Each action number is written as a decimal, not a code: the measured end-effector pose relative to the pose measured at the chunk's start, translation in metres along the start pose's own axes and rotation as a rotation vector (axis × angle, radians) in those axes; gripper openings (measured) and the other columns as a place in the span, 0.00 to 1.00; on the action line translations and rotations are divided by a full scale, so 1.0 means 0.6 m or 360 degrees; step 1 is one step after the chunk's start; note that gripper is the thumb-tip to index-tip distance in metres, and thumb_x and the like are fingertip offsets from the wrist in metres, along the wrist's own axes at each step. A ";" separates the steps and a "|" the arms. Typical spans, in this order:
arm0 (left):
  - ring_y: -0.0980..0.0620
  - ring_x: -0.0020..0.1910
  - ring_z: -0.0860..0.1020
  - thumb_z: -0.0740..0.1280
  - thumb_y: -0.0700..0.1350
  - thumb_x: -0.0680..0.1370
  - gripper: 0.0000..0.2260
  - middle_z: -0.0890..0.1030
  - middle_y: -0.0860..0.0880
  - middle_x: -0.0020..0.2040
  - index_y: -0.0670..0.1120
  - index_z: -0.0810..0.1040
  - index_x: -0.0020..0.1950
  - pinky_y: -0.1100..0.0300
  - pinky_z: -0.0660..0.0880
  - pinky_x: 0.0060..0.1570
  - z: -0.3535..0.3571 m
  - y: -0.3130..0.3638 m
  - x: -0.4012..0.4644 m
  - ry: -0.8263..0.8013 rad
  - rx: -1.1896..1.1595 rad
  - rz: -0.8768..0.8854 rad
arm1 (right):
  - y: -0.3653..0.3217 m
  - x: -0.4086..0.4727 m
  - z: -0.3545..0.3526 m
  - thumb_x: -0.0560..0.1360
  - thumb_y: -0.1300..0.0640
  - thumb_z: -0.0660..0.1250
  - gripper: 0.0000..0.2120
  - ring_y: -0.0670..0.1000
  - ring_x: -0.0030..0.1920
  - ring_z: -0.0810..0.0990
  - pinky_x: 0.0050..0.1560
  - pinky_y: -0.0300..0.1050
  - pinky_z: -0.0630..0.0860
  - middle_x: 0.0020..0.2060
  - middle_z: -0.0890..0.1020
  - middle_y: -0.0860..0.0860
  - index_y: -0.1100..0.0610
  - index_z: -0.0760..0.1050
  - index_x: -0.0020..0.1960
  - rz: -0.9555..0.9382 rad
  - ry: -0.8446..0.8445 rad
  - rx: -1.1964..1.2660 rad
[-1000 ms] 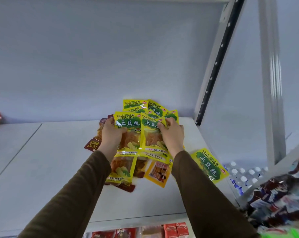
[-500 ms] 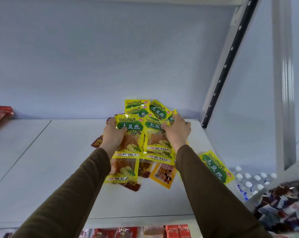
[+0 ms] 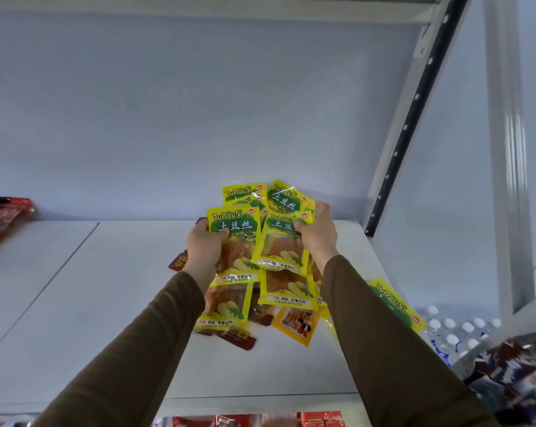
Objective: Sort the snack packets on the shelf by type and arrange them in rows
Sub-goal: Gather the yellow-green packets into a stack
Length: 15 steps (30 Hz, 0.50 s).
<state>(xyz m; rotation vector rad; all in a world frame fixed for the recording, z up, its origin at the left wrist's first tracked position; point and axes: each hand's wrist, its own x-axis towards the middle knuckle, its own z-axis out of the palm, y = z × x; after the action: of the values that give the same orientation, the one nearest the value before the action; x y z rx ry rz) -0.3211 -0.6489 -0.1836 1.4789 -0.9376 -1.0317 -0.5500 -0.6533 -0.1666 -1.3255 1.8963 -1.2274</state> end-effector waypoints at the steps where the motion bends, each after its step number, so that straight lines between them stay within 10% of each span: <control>1: 0.43 0.49 0.86 0.70 0.41 0.81 0.05 0.87 0.46 0.50 0.48 0.82 0.57 0.44 0.84 0.50 -0.002 0.002 -0.001 0.0003 -0.0080 0.0022 | -0.002 0.002 -0.001 0.79 0.58 0.70 0.29 0.55 0.57 0.80 0.49 0.44 0.70 0.71 0.75 0.53 0.53 0.62 0.75 -0.0026 0.0039 0.0064; 5: 0.40 0.51 0.86 0.70 0.39 0.80 0.05 0.87 0.45 0.50 0.48 0.83 0.52 0.43 0.83 0.52 -0.014 0.022 -0.005 0.0041 -0.0272 0.0166 | -0.018 0.014 -0.008 0.80 0.57 0.69 0.26 0.52 0.62 0.78 0.59 0.47 0.72 0.68 0.76 0.50 0.54 0.64 0.75 -0.0091 0.0279 0.0365; 10: 0.50 0.45 0.86 0.69 0.37 0.80 0.06 0.88 0.49 0.48 0.49 0.82 0.49 0.53 0.83 0.46 -0.028 0.054 -0.005 0.0097 -0.0349 0.0318 | -0.050 0.036 -0.029 0.78 0.60 0.67 0.05 0.45 0.42 0.76 0.47 0.45 0.72 0.44 0.78 0.49 0.55 0.73 0.52 -0.0347 0.0531 0.0673; 15: 0.59 0.37 0.80 0.67 0.36 0.81 0.06 0.85 0.53 0.43 0.46 0.79 0.51 0.66 0.77 0.38 -0.036 0.091 -0.005 0.0132 -0.0514 0.0384 | -0.105 0.047 -0.063 0.78 0.58 0.66 0.06 0.43 0.42 0.78 0.45 0.43 0.75 0.42 0.81 0.46 0.47 0.75 0.48 -0.0559 0.0590 0.0814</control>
<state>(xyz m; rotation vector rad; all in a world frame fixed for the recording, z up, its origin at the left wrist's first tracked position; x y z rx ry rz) -0.3031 -0.6465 -0.1276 1.1035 -0.8231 -0.8898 -0.5630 -0.6719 -0.0910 -1.2312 1.4398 -2.0907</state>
